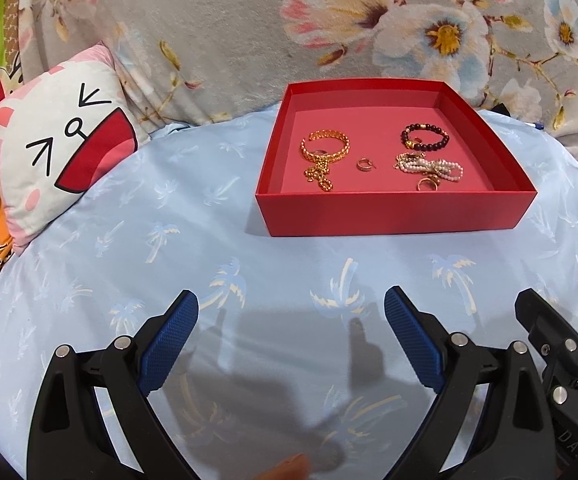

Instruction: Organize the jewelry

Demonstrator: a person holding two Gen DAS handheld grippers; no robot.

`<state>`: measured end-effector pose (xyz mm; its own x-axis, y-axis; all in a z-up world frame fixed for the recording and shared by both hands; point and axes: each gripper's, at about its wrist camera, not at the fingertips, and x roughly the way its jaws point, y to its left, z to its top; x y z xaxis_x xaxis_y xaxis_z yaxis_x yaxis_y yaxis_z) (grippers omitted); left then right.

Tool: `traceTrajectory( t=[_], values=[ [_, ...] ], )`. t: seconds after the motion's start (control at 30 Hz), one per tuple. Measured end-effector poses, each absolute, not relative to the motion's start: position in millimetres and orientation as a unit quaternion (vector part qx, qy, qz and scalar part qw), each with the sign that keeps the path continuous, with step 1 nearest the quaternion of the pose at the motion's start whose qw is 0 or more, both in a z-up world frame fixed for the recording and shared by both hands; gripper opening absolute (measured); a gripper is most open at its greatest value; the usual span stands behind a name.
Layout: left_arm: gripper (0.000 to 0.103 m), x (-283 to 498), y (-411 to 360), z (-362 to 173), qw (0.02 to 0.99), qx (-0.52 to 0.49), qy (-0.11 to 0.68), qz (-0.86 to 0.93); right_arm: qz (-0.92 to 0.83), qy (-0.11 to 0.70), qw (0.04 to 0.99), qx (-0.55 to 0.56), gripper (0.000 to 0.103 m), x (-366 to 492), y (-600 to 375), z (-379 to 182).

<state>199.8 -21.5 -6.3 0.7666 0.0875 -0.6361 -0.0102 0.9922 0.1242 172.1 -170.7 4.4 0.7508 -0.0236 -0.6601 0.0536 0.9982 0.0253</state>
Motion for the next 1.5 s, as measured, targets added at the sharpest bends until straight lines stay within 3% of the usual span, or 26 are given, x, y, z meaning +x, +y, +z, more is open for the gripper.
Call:
traceTrajectory(
  t=[1.5],
  values=[
    [0.092, 196.3, -20.1, -2.1, 0.942, 0.060, 0.327, 0.034, -0.023, 0.353, 0.935, 0.022, 0.085, 173.2, -174.1, 6.3]
  ],
)
